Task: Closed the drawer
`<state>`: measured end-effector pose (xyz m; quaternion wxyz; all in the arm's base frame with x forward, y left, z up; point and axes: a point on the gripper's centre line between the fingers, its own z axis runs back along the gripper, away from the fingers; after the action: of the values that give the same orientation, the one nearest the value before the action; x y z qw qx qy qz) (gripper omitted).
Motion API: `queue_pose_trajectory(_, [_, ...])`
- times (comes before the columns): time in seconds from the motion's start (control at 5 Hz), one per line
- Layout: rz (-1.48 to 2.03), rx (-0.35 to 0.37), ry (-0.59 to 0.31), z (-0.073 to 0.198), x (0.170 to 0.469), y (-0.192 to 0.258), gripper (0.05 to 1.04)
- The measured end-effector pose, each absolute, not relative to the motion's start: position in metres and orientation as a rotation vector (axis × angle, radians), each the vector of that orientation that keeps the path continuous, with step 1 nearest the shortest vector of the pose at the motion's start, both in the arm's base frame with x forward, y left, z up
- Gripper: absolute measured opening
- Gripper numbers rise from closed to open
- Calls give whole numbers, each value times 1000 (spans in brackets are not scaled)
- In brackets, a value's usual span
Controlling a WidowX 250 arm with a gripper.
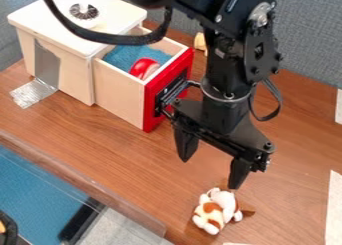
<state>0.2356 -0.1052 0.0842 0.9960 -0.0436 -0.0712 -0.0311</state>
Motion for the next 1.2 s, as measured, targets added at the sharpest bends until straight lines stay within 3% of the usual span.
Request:
queue_pose_trajectory(0.2, [-58,-78,-121,78,235,-105,1001])
queue_pose_trajectory(0.6, [12,14,-137,71,295,-86,1001])
queue_pose_trajectory(0.8, [32,79,-176,71,329,-75,1001])
queue_pose_trajectory(1.0, [32,190,-183,63,356,-66,1001])
queue_pose_trajectory(1.2, [9,248,-163,48,375,-66,1001])
